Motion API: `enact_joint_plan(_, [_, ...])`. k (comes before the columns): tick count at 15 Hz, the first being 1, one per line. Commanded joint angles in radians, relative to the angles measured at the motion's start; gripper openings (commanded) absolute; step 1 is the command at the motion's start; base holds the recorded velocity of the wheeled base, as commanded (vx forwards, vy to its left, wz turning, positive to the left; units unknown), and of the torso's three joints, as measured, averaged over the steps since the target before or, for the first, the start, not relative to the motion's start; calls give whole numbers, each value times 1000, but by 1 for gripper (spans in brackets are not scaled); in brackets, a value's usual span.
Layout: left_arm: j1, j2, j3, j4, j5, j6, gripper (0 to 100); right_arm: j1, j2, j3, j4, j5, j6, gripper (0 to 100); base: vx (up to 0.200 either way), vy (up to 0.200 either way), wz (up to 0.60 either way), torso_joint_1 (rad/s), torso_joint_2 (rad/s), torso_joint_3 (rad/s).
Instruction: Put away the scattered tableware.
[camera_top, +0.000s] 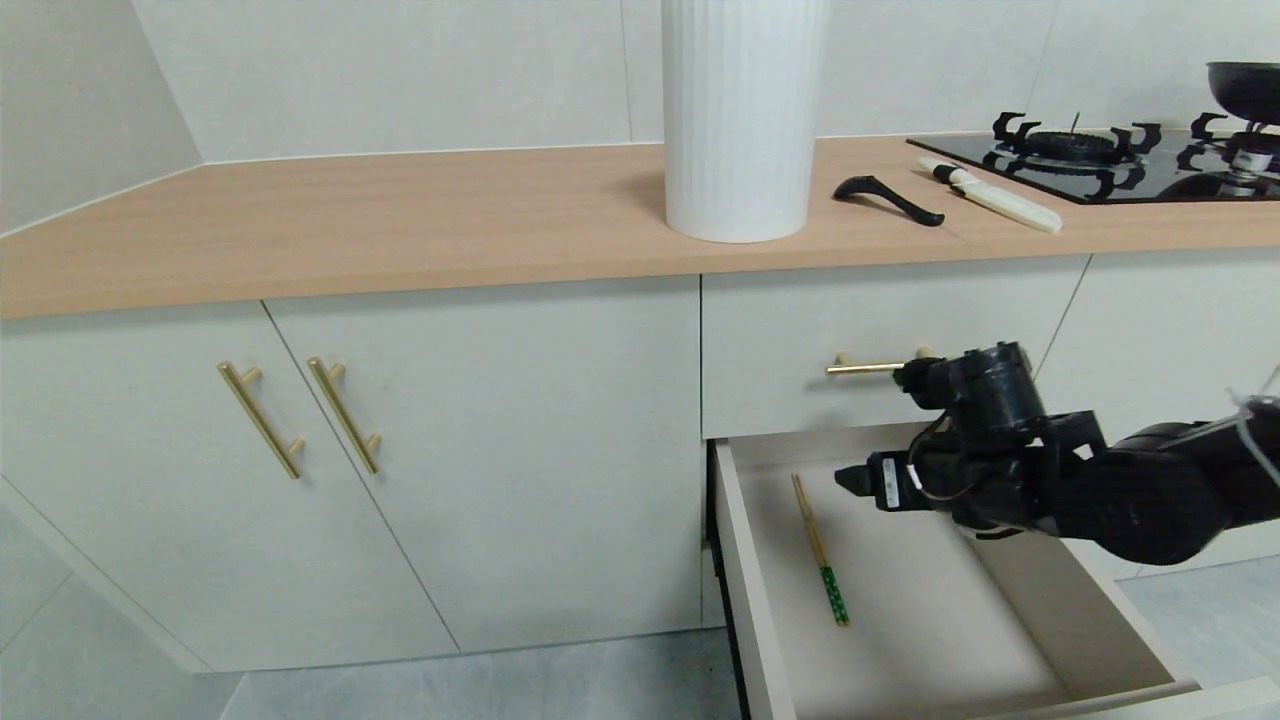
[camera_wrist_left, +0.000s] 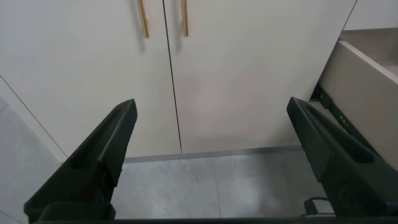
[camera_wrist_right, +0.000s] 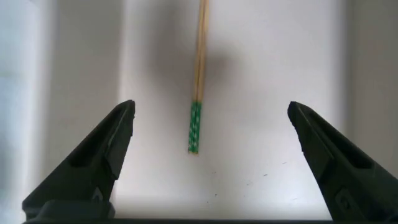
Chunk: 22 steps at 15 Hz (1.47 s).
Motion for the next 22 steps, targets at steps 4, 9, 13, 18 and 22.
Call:
enact_joint_plan(4, [1,0,0,0,1,-1,100,-17,-231,31,-2,0,-57,100,0,0,0,0,0,0])
enact_joint_plan(9, [-1,0,0,0,1,-1,100,-71,-260,28,-3,3,-79,100,0,0,0,30,-167,-154])
enact_joint_plan(13, [-1,0,0,0,1,-1,100,-85,-265,25,-5,3,-79,100,0,0,0,166,-483,-297])
enact_joint_plan(18, [1,0,0,0,1,-1,100,-88,-263,28,-29,3,-79,100,0,0,0,176,-481,-288])
enact_joint_plan(22, [-1,0,0,0,1,-1,100,-99,-256,29,-31,8,-94,100,0,0,0,195,-477,-281])
